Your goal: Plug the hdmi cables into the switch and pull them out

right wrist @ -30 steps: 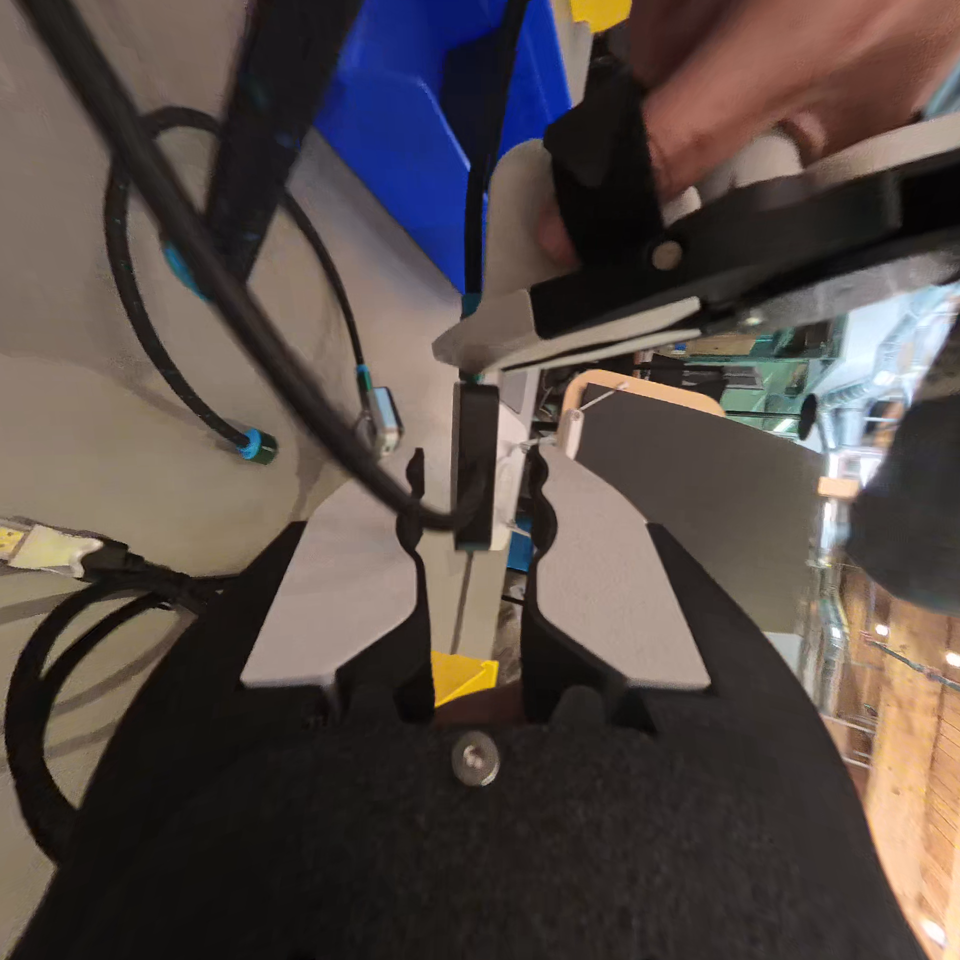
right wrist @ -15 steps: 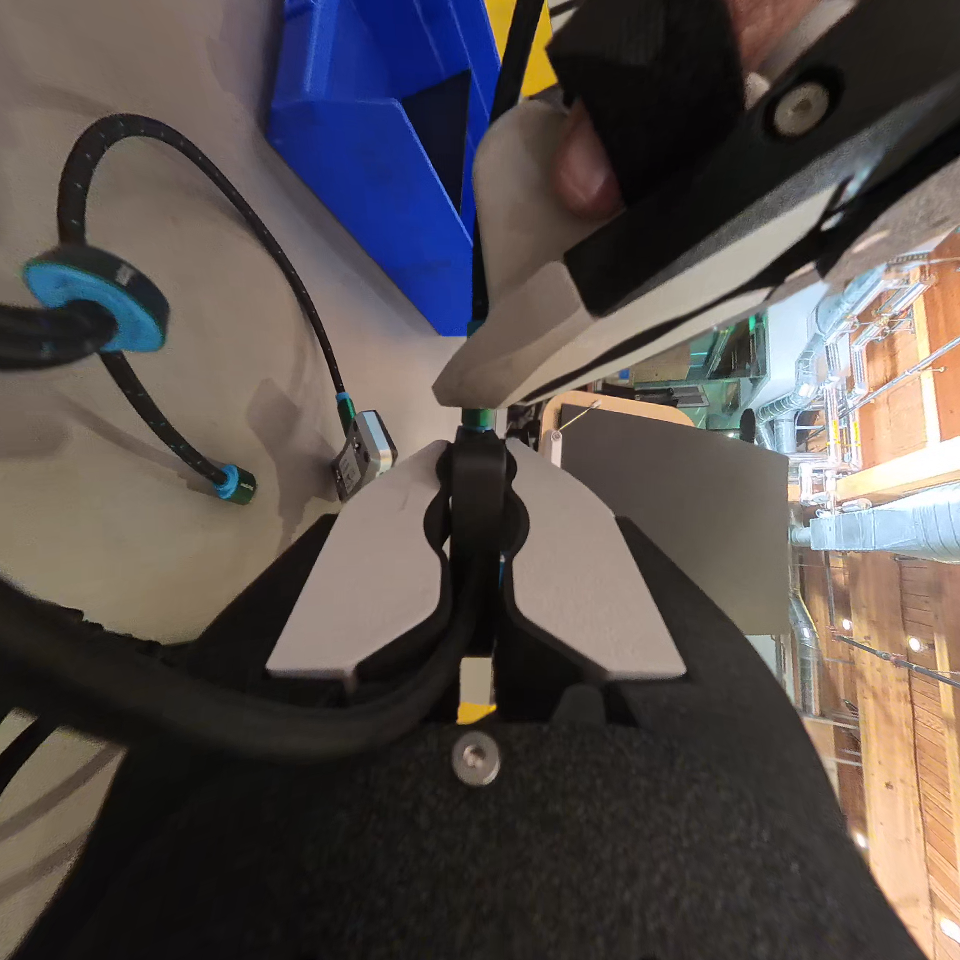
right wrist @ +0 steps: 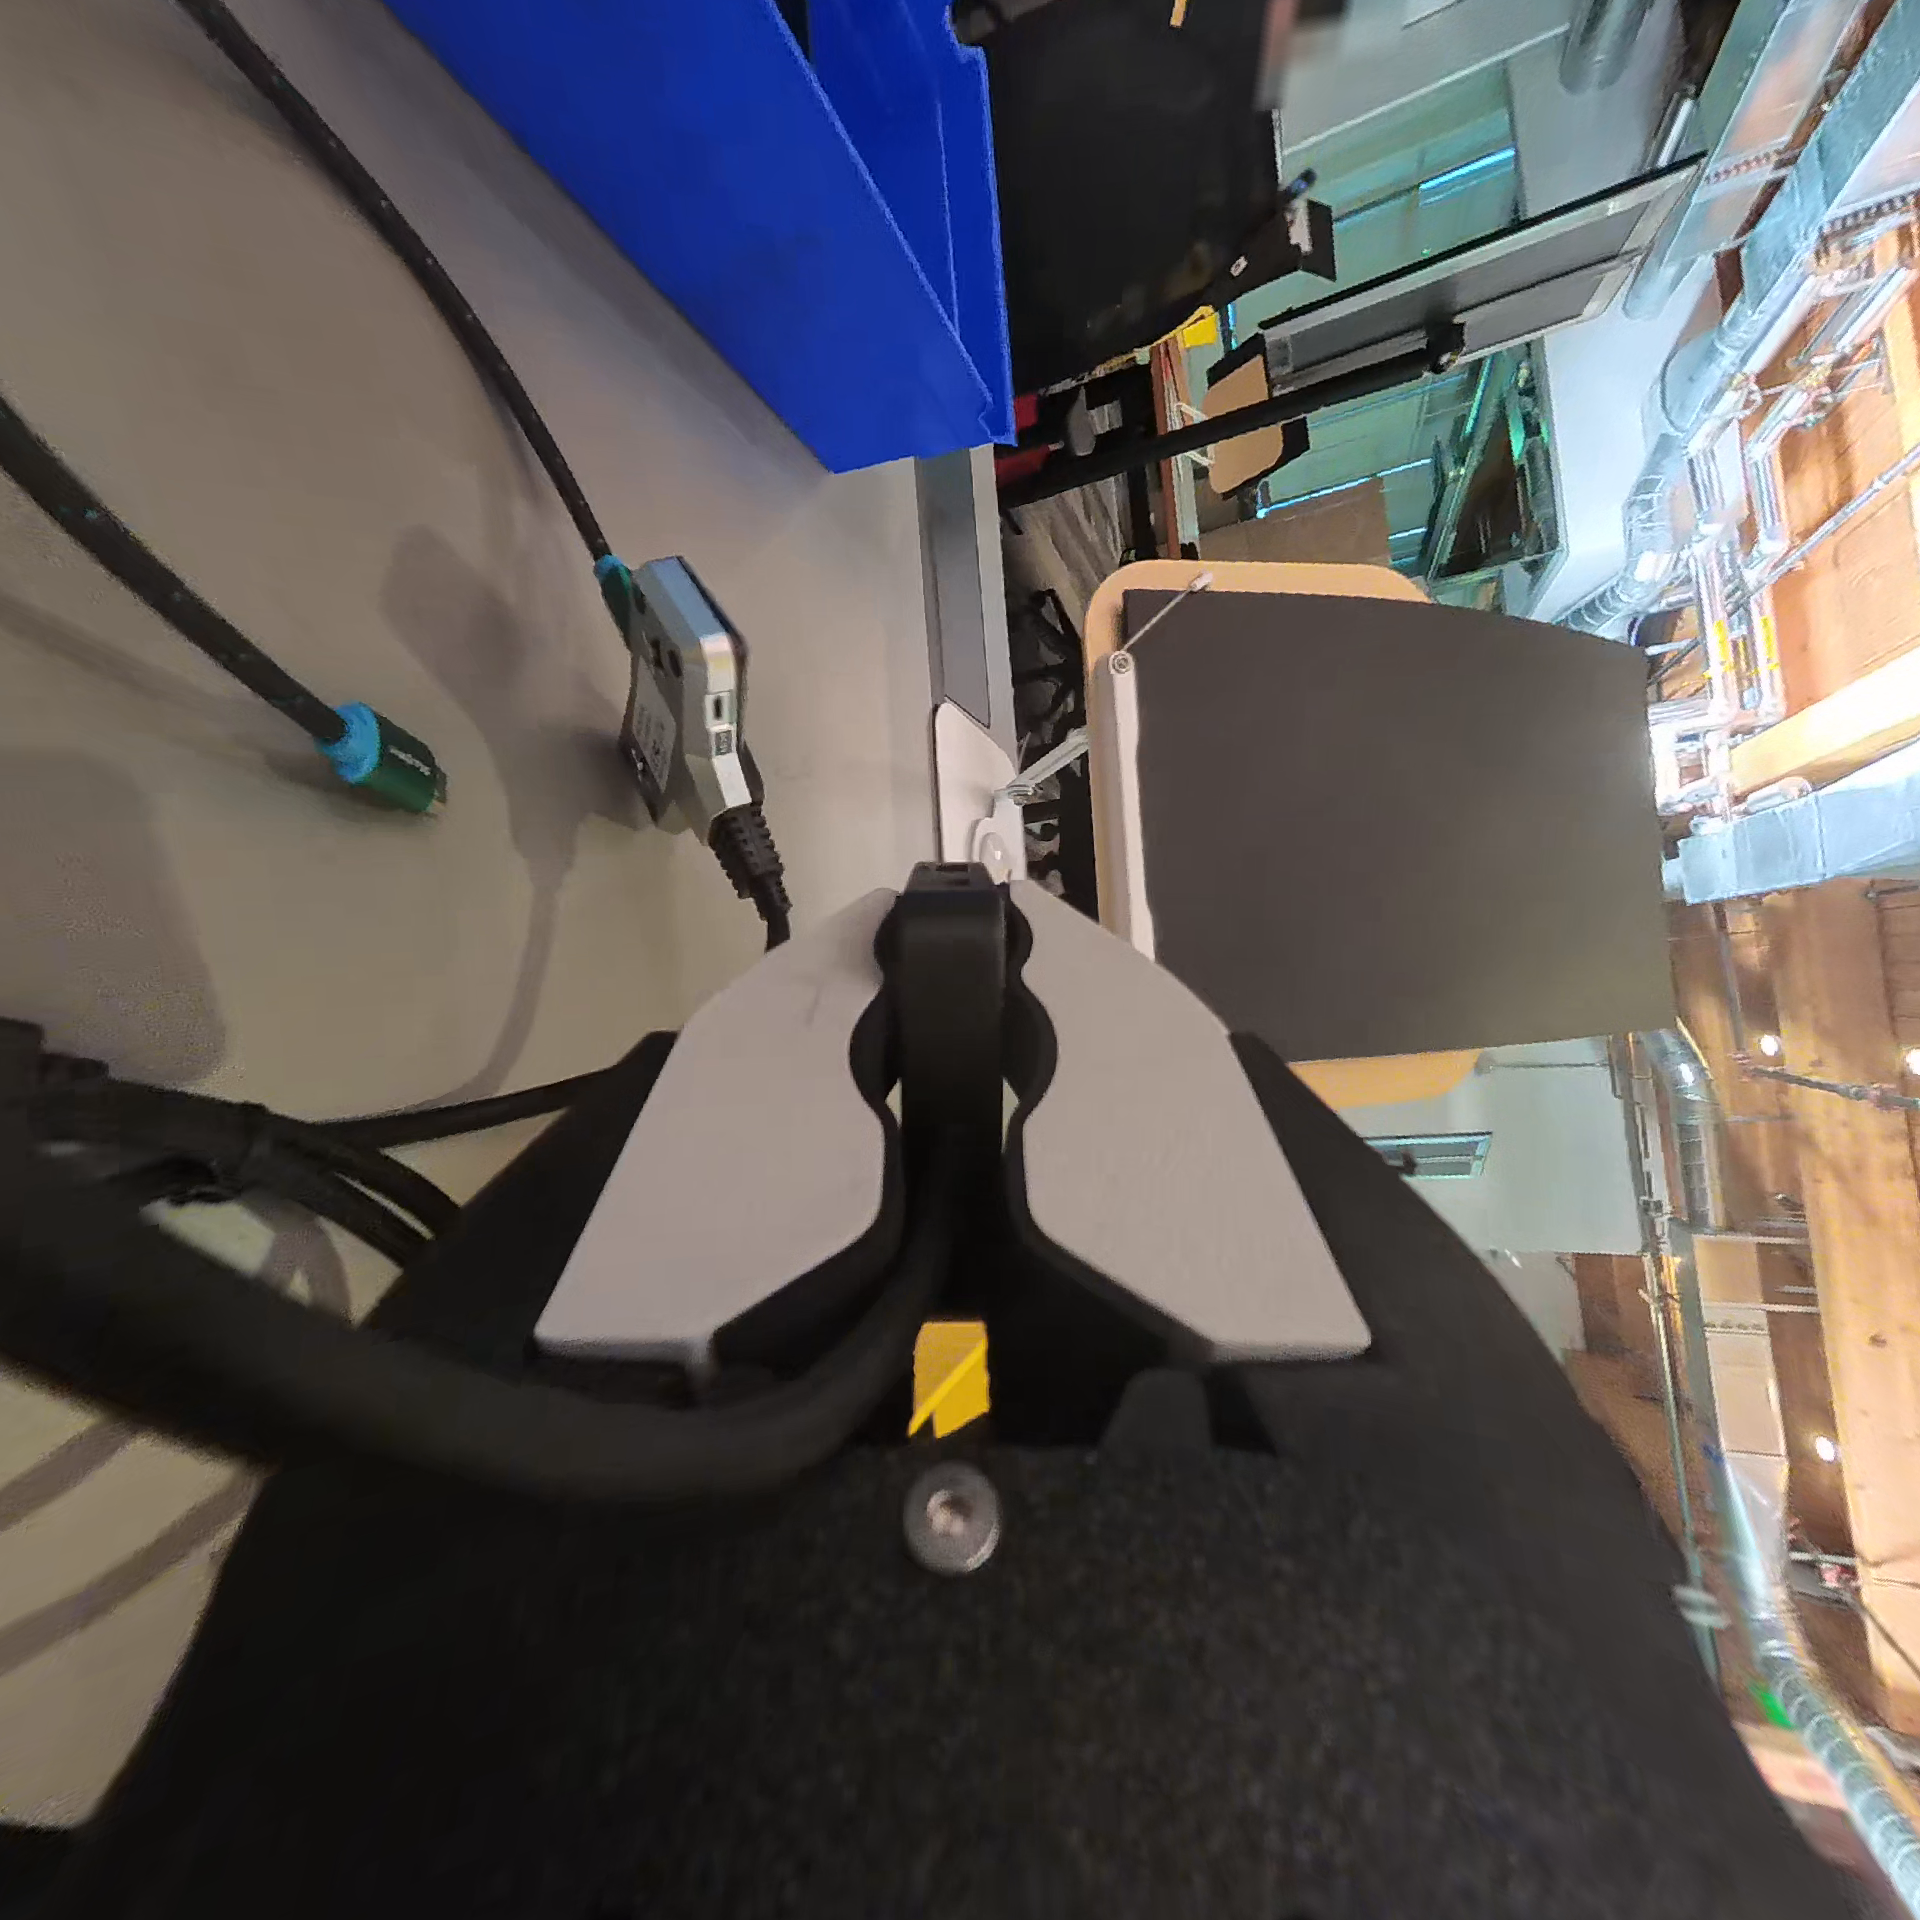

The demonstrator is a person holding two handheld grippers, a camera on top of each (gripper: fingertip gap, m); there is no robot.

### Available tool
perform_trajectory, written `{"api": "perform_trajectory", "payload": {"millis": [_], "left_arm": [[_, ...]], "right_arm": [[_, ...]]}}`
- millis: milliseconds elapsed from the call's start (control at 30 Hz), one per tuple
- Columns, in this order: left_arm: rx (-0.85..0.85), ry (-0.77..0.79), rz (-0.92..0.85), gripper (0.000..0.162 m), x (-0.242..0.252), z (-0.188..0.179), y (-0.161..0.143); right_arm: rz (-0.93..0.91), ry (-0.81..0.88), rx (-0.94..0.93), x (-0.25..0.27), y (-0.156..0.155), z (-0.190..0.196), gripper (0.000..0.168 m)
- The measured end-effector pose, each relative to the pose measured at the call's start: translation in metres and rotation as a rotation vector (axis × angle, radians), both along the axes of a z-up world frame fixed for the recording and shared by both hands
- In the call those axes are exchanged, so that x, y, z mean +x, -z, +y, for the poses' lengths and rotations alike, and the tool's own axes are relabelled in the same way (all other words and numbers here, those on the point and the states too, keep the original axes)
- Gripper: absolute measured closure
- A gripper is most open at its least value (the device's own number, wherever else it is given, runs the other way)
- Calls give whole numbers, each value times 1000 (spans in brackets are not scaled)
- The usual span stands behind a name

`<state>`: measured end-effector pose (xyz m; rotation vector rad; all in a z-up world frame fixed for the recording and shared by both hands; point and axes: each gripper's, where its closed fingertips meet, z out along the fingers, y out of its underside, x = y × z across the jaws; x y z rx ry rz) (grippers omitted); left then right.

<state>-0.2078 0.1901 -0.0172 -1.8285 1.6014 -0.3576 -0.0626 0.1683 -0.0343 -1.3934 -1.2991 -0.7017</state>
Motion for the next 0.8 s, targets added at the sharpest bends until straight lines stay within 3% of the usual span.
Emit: {"api": "perform_trajectory", "payload": {"millis": [67,167,267,333,467,600,800], "left_arm": [[67,-128,-157,144,0,15,-5],[18,-251,-331,143,-5,25,9],[-123,-271,-436,144,-3,23,28],[-142,-243,-403,144,-3,19,39],[-160,-222,-421,144,0,19,34],[-186,-197,-422,144,9,18,31],[-144,-162,-448,144,29,32,6]], "right_arm": [[51,30,11,4,-8,4,154],[167,147,41,33,-35,12,154],[302,374,-59,103,-51,26,154],[394,503,-149,155,-50,36,154],[471,758,-474,253,8,59,154],[466,966,-742,316,68,68,154],[67,1204,-889,370,114,54,152]]}}
